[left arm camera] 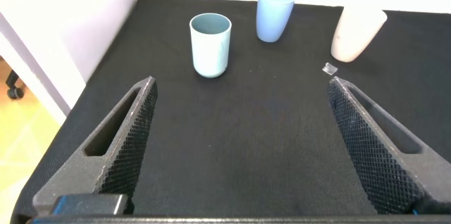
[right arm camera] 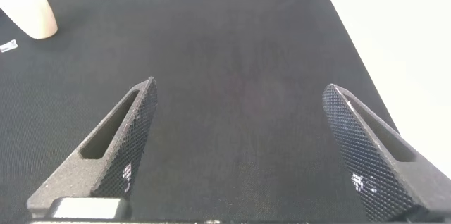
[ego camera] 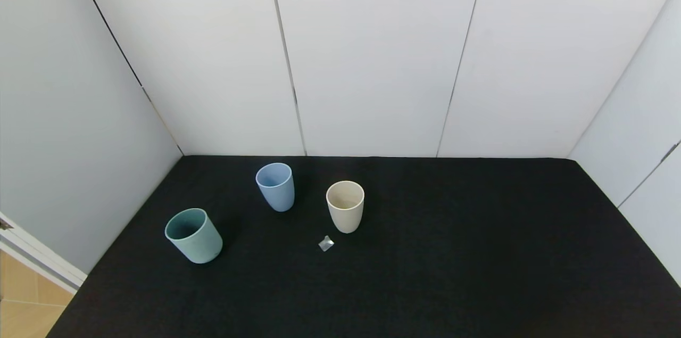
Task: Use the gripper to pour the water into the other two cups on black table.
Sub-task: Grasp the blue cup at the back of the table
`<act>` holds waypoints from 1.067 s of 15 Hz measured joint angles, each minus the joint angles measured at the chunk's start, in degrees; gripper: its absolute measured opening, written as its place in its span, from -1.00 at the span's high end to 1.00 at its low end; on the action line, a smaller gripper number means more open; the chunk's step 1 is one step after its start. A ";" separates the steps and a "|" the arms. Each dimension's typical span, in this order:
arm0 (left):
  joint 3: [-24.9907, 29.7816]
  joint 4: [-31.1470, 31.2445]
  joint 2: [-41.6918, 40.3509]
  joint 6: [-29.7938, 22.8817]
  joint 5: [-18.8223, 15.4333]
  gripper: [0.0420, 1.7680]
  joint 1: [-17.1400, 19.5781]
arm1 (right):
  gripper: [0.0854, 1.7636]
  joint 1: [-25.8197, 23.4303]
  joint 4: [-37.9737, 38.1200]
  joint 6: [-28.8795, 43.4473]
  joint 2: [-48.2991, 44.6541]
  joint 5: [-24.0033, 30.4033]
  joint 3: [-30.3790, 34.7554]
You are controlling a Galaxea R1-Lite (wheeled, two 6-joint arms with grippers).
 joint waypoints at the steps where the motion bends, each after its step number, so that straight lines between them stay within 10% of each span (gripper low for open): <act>1: 0.00 0.01 0.00 0.06 -0.05 -0.94 0.00 | -0.94 0.00 0.00 0.00 0.00 0.00 0.00; 11: -0.35 -0.93 0.00 1.07 -1.51 -0.94 0.00 | -0.94 0.00 0.00 0.00 0.00 0.00 0.00; 16: -8.34 2.40 1.45 0.77 -9.41 -0.94 0.05 | -0.94 0.00 0.00 0.00 0.00 -0.02 0.00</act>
